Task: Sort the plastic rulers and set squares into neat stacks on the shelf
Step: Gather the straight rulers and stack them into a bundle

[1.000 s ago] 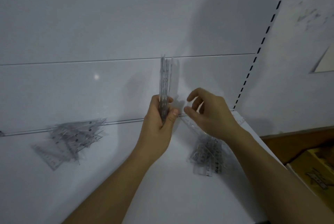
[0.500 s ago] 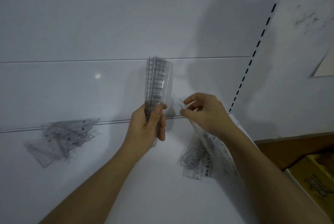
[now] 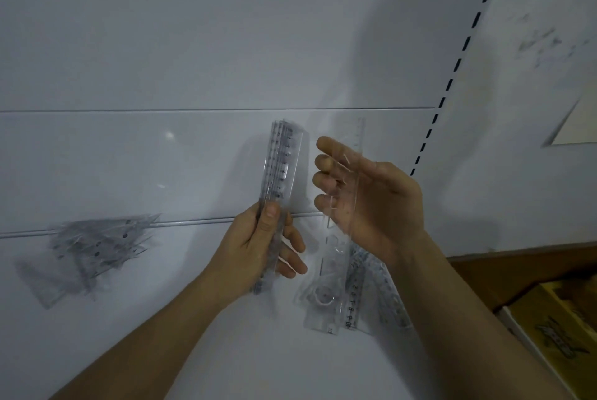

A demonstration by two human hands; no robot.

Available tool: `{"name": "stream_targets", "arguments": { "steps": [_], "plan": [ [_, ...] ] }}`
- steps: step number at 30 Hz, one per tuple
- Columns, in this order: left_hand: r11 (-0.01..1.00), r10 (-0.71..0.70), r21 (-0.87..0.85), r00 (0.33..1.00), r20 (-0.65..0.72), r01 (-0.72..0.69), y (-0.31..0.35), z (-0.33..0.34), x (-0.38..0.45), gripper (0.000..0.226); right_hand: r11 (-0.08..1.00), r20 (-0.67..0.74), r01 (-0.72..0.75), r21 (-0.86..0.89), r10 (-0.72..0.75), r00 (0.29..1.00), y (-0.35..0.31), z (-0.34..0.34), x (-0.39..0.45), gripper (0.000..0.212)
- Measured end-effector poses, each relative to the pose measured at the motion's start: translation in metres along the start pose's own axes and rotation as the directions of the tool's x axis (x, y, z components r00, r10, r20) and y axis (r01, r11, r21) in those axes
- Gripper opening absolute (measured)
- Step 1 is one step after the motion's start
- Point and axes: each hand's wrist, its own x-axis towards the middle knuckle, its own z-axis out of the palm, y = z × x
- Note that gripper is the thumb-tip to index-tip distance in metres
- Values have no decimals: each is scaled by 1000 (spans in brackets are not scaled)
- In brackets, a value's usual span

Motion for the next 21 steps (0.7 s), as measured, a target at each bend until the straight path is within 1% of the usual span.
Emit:
{"name": "stream_targets", "arguments": {
  "steps": [2, 5, 7, 8, 9, 10, 12, 14, 16, 17, 18, 20, 21],
  "plan": [
    [1000, -3, -3, 1000, 22, 3, 2, 2, -1, 74, 1000, 29, 5, 19, -6, 1000, 0, 0, 0, 48],
    [1000, 5, -30, 1000, 23, -4, 7, 7, -6, 67, 1000, -30, 10, -17, -10, 1000, 2, -2, 1, 50],
    [998, -23, -56, 1000, 8, 23, 9, 10, -8, 63, 998, -75, 23, -66, -28, 997, 5, -3, 2, 55],
    [997, -32, -70, 999, 7, 33, 8, 11, -8, 64, 993, -103, 33, -111, -45, 994, 7, -3, 3, 58],
    [996, -35, -82, 999, 14, 36, 8, 10, -8, 65, 980, -151, 44, -194, -74, 986, 9, -3, 3, 59],
    [996, -30, -84, 999, 27, 32, 7, 10, -8, 66, 950, -222, 47, -308, -120, 968, 11, -1, 4, 56],
    [997, -18, -69, 999, 46, 21, 7, 9, -8, 66, 860, -356, 28, -509, -240, 903, 17, 0, 6, 43],
    [999, -4, -50, 998, 59, 7, 7, 10, -8, 62, 791, -408, 16, -612, -334, 850, 23, 3, 8, 36],
    [999, 0, -44, 997, 76, 4, 5, 12, -8, 59, 697, -416, -15, -717, -411, 811, 28, 6, 8, 30],
    [999, -6, -49, 996, 86, 10, 4, 12, -8, 59, 664, -416, -31, -747, -430, 801, 29, 8, 9, 30],
    [998, -18, -56, 995, 97, 23, 3, 12, -8, 59, 655, -420, -43, -755, -433, 798, 31, 10, 9, 31],
    [997, -37, -66, 994, 98, 44, 2, 11, -7, 60, 675, -437, -58, -735, -406, 802, 30, 12, 9, 35],
    [998, -21, -63, 996, 84, 27, 1, 9, -5, 59, 669, -441, -78, -739, -393, 807, 27, 11, 9, 36]
  ]
}}
